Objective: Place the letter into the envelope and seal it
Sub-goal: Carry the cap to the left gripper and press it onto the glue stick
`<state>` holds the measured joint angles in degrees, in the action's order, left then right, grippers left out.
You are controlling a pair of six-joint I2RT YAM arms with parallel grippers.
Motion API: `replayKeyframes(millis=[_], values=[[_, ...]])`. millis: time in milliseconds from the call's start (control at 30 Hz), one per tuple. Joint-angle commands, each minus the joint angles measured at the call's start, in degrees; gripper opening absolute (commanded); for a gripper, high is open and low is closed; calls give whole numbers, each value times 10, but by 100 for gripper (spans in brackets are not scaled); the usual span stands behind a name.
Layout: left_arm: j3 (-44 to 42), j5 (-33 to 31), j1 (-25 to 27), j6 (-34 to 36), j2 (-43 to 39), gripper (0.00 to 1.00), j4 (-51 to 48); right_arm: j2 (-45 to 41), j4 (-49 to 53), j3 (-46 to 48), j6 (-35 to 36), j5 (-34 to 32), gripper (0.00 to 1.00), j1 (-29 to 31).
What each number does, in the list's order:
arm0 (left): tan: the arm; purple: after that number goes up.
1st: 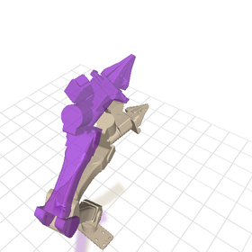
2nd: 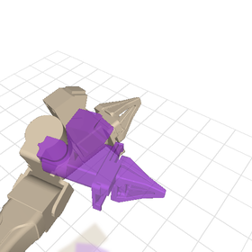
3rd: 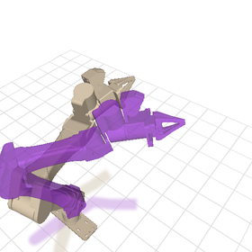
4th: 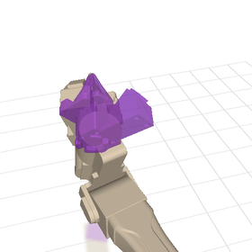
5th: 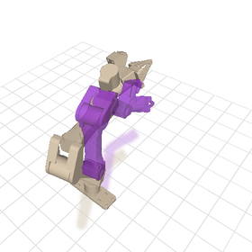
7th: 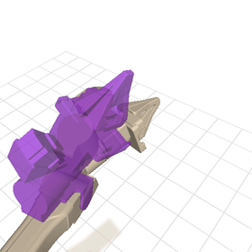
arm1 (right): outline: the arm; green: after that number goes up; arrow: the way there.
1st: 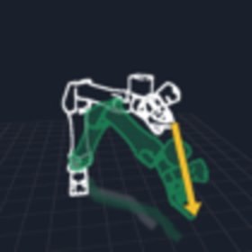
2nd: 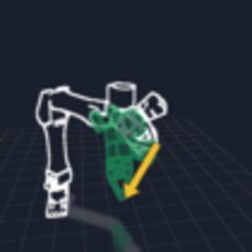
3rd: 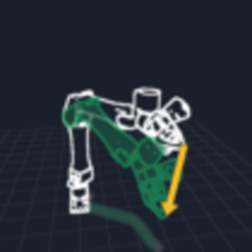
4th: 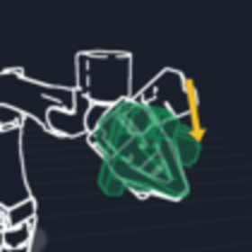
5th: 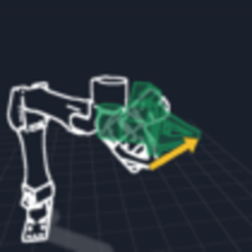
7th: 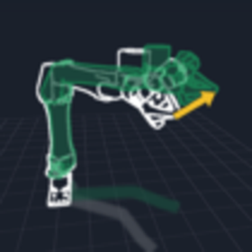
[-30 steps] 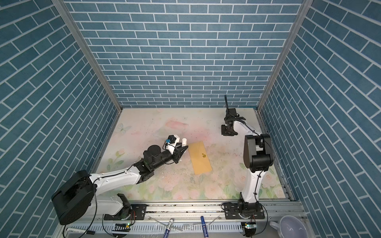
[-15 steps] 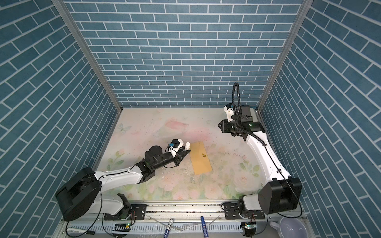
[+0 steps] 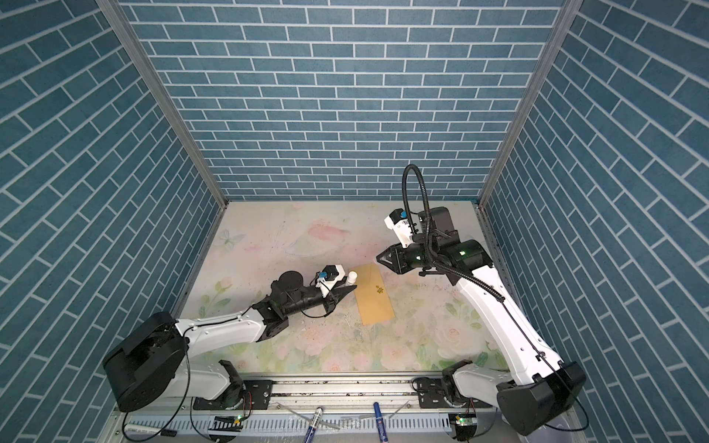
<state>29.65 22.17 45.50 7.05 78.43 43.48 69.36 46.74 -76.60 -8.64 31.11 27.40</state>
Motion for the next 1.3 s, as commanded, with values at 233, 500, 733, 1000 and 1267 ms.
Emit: replayKeyframes(millis=[233,500,733,1000,1267], values=[[15,33,-1,9,-11,0,4,14,14,9,20,2,5,57],[14,36,-2,5,-12,0,9,35,10,9,23,0,4,81],[13,38,-1,3,-12,0,13,51,8,8,25,-6,2,97],[13,40,-2,1,-12,0,18,65,5,4,27,-8,2,111],[14,44,-1,-5,-13,0,22,71,-5,10,25,-4,2,118]])
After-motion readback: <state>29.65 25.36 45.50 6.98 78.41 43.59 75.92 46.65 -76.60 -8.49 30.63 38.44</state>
